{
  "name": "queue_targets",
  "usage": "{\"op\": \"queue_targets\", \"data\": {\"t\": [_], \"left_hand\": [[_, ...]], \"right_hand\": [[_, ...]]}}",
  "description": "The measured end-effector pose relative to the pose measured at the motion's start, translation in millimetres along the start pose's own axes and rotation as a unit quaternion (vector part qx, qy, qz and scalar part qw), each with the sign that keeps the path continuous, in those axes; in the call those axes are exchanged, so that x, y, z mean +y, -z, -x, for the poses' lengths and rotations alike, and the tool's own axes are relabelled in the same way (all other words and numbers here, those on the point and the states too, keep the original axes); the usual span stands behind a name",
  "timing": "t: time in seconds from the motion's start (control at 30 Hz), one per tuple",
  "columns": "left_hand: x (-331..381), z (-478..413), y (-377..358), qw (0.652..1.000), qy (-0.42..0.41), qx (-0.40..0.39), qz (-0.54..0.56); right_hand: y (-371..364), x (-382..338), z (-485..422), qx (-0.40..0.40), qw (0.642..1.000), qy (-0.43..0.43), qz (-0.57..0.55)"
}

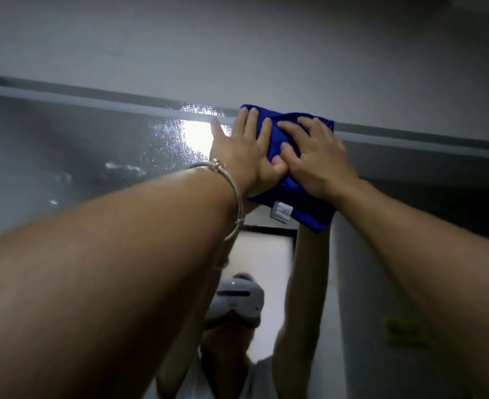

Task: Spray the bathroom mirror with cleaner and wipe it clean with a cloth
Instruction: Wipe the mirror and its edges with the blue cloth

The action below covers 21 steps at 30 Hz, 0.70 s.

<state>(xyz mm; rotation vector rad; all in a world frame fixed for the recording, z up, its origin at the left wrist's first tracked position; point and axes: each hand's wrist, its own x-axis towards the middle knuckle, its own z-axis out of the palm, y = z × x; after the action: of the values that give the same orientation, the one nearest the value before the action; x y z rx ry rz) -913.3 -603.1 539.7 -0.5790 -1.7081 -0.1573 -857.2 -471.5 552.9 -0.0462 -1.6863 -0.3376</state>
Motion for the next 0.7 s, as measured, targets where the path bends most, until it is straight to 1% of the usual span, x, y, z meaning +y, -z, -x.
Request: {"op": "queue_targets", "data": {"t": [0.13, 0.2, 0.3, 0.47, 0.7], "left_hand": [[-8, -12, -3, 1.000, -0.008, 0.001, 0.015], [-9, -13, -4, 1.000, -0.015, 0.011, 0.024], [-14, -14, -4, 0.999, -0.025, 0.026, 0.026], [-27, -12, -3, 0.998, -0.046, 0.038, -0.014], [-100, 9, -10, 0.999, -0.006, 0.034, -0.026]], "right_hand": [[-8, 3, -5, 0.046, 0.999, 0.005, -0.005], [-6, 2, -7, 0.053, 0.999, 0.001, -0.008], [-4, 1, -9, 0.046, 0.999, -0.003, 0.002], [-2, -13, -12, 0.029, 0.999, -0.023, 0.012], [-21, -87, -25, -0.003, 1.000, 0.002, -0.003]]}}
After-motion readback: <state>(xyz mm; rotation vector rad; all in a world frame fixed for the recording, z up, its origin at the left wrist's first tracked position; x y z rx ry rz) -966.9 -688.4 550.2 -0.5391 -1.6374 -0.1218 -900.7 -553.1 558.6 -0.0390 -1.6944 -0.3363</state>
